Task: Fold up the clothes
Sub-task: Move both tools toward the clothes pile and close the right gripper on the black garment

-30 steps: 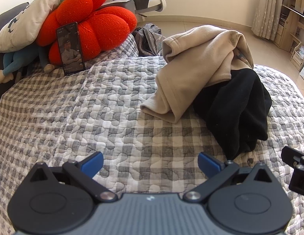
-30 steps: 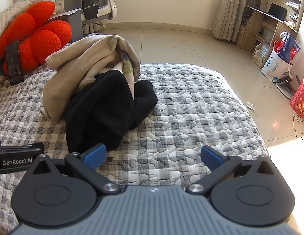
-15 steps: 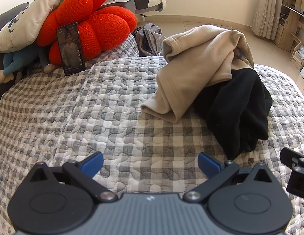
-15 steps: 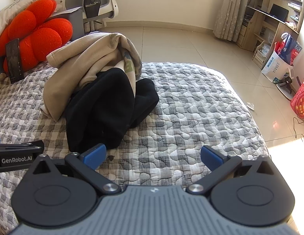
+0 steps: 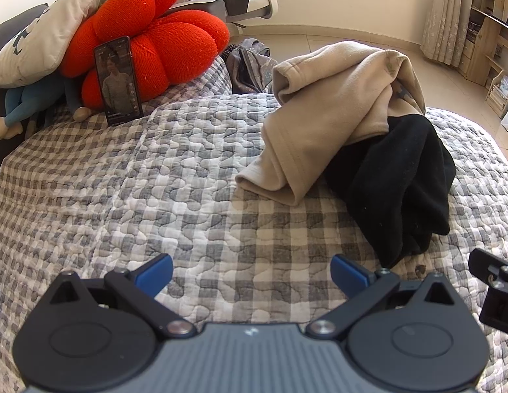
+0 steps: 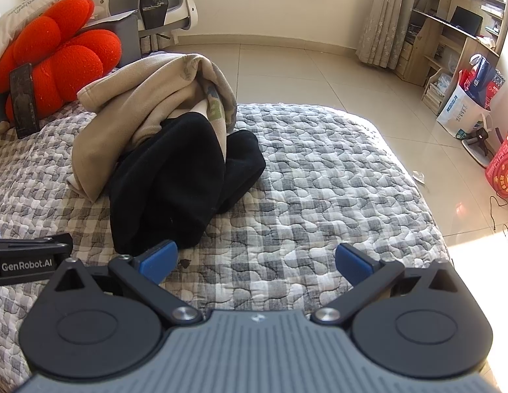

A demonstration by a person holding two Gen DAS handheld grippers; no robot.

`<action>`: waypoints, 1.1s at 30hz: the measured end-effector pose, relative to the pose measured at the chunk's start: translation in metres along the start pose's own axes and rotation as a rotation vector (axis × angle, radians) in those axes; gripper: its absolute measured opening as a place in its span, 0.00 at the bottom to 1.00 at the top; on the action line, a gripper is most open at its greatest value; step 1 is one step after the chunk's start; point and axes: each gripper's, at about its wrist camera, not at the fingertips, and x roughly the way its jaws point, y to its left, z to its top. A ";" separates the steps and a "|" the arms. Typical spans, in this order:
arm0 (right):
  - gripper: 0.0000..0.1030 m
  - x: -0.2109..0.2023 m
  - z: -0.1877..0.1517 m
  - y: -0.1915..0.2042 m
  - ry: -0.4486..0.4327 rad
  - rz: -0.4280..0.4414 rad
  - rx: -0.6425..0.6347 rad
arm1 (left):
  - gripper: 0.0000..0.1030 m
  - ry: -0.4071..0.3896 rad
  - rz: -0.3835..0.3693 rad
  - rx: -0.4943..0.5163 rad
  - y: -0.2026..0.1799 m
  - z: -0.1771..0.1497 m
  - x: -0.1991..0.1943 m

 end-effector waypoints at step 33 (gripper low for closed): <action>1.00 0.094 0.027 0.002 0.085 0.207 0.078 | 1.00 0.022 -0.049 -0.071 0.040 0.000 0.081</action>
